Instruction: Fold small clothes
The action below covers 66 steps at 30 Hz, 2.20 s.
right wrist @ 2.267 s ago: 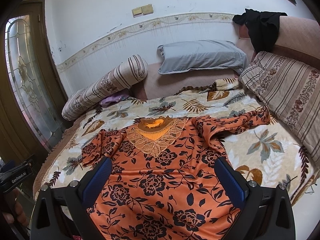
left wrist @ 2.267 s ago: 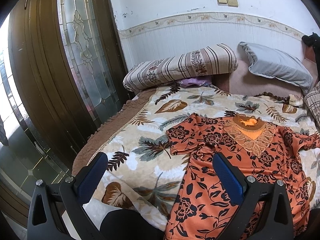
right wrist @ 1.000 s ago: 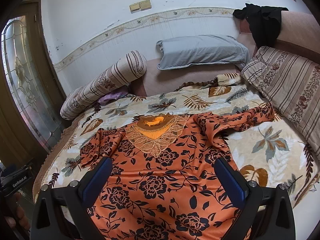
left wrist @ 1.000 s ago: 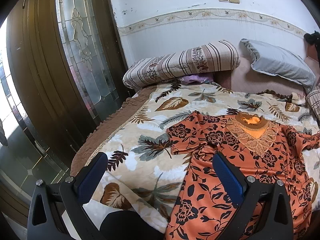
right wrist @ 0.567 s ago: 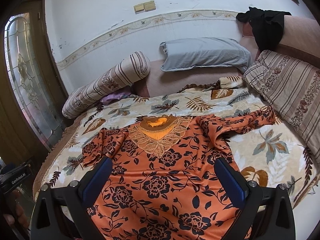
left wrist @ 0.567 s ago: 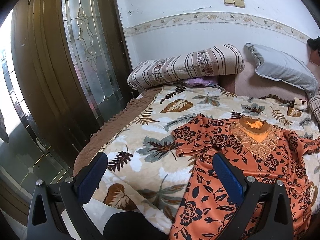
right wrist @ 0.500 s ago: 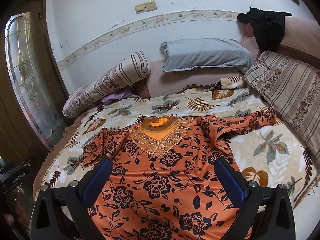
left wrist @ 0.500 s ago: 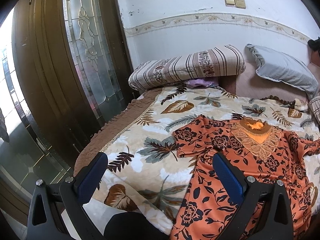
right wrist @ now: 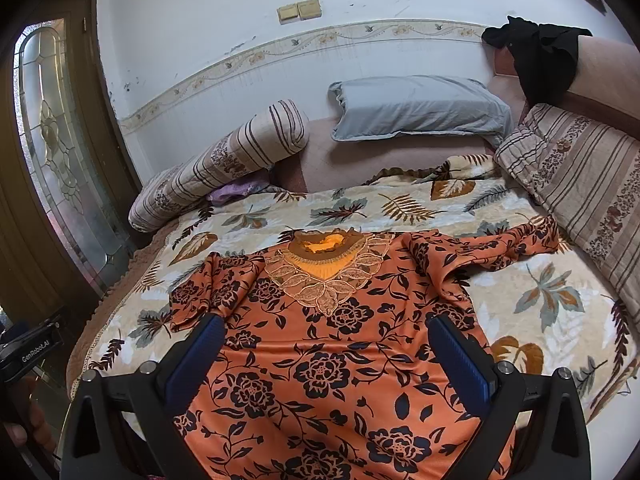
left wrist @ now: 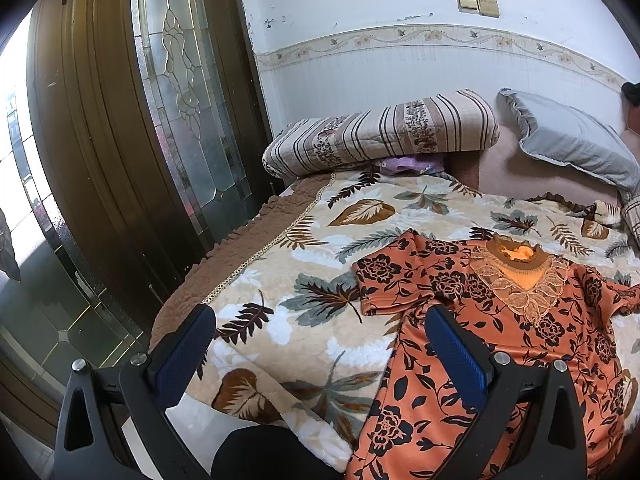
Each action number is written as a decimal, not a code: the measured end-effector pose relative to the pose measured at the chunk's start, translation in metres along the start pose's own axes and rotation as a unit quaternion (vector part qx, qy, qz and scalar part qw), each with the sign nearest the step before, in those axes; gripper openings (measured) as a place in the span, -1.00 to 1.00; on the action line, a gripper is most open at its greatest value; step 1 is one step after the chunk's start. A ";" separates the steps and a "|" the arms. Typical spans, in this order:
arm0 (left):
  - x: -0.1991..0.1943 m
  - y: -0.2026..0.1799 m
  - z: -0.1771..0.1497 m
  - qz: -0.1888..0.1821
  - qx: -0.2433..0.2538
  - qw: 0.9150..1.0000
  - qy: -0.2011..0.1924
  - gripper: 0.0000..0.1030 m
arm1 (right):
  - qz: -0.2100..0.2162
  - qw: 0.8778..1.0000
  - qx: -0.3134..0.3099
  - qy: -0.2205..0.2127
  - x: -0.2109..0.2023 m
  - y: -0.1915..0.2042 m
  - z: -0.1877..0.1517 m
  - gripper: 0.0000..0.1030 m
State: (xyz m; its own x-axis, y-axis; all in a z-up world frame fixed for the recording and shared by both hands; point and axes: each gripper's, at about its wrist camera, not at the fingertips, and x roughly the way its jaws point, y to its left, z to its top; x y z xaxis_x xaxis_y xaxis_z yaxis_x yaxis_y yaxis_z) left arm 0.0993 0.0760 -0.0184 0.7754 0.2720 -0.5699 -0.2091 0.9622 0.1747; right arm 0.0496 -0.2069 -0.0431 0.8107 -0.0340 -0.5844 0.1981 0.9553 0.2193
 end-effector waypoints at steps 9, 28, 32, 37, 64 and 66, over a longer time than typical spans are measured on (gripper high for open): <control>0.006 -0.004 -0.001 0.001 0.004 1.000 0.006 1.00 | 0.001 1.000 0.004 0.009 0.011 -0.003 -0.001 1.00; 0.152 -0.151 -0.035 -0.044 0.156 0.980 0.117 1.00 | -0.062 0.971 0.221 0.069 0.144 -0.220 0.027 1.00; 0.189 -0.191 -0.054 -0.059 0.185 0.969 0.151 1.00 | -0.059 0.940 0.331 0.051 0.172 -0.312 0.030 1.00; 0.213 -0.216 -0.068 -0.073 0.192 0.963 0.173 1.00 | -0.007 0.885 0.465 0.023 0.199 -0.393 0.023 1.00; 0.222 -0.118 -0.002 -0.141 0.021 0.988 0.058 1.00 | 0.203 0.959 0.198 -0.021 0.230 -0.127 0.183 -0.41; 0.223 -0.102 0.000 -0.121 0.008 0.992 0.042 1.00 | 0.235 0.955 0.178 0.029 0.252 -0.083 0.180 0.06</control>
State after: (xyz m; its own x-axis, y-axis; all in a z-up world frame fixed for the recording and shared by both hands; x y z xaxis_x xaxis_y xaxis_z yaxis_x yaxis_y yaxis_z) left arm 0.2935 0.0384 -0.1637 0.7491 0.0351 -0.6615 -0.0133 0.9992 0.0379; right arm 0.3369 -0.3478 -0.0680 0.8267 0.4002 -0.3954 0.0029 0.6997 0.7144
